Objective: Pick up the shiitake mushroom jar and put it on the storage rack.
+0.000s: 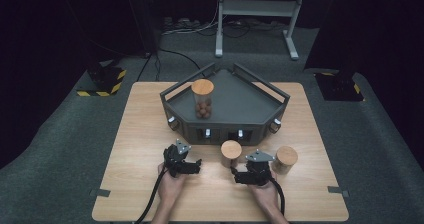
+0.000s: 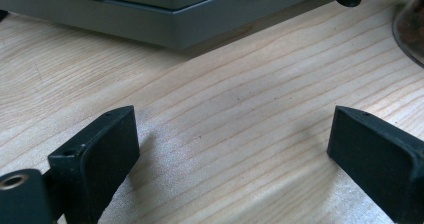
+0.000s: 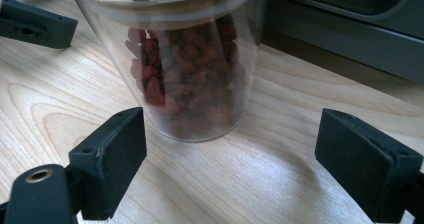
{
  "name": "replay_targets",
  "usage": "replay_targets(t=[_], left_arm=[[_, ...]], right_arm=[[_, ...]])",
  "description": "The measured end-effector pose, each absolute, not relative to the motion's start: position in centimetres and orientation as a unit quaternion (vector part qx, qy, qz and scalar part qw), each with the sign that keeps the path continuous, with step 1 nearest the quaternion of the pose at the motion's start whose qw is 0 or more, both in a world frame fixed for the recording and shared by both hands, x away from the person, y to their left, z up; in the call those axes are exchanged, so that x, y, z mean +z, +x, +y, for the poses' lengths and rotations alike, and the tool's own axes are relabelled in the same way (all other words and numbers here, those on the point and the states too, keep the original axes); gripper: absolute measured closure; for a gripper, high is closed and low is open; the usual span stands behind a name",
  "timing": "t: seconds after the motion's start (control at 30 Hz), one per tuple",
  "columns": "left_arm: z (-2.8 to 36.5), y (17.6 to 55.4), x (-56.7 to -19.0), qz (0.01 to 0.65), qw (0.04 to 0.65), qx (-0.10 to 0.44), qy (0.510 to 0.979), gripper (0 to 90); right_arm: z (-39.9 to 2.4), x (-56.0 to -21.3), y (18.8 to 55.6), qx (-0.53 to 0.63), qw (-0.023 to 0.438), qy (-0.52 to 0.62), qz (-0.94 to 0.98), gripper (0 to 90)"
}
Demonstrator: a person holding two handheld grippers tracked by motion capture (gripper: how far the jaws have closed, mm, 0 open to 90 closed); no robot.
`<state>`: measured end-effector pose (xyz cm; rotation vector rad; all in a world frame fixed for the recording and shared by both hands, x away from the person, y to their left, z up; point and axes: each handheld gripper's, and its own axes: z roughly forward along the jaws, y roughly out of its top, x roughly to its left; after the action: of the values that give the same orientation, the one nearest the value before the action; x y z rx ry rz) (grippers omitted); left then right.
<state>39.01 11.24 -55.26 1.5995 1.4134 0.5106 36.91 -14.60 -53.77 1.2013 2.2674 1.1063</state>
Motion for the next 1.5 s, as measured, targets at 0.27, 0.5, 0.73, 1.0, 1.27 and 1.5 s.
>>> replay_targets(t=[0.27, 0.5, 0.73, 1.0, 1.27, 1.5], left_arm=[[11.2, 39.0, -55.3, 0.573, 0.456, 0.207, 0.649, 6.2], [11.2, 39.0, -55.3, 0.573, 0.456, 0.207, 0.648, 6.2], [11.2, 39.0, -55.3, 0.573, 0.456, 0.207, 0.648, 6.2], [11.2, 39.0, -55.3, 0.573, 0.456, 0.207, 0.649, 6.2], [11.2, 39.0, -55.3, 0.573, 0.456, 0.207, 0.649, 6.2], [11.2, 39.0, -55.3, 0.573, 0.456, 0.207, 0.649, 6.2]], right_arm=[[-13.7, -53.7, 37.2, 0.397, 0.166, 0.42, 0.799, 13.3], [-12.9, -53.7, 37.5, 0.403, 0.158, 0.414, 0.801, 14.5], [-12.5, -53.8, 37.7, 0.408, 0.153, 0.417, 0.797, 16.4], [-12.5, -53.9, 38.2, 0.425, 0.143, 0.428, 0.785, 18.7], [-11.7, -53.1, 38.6, 0.424, 0.158, 0.418, 0.788, 21.7], [-11.4, -53.0, 38.5, 0.418, 0.176, 0.412, 0.79, 23.7]])
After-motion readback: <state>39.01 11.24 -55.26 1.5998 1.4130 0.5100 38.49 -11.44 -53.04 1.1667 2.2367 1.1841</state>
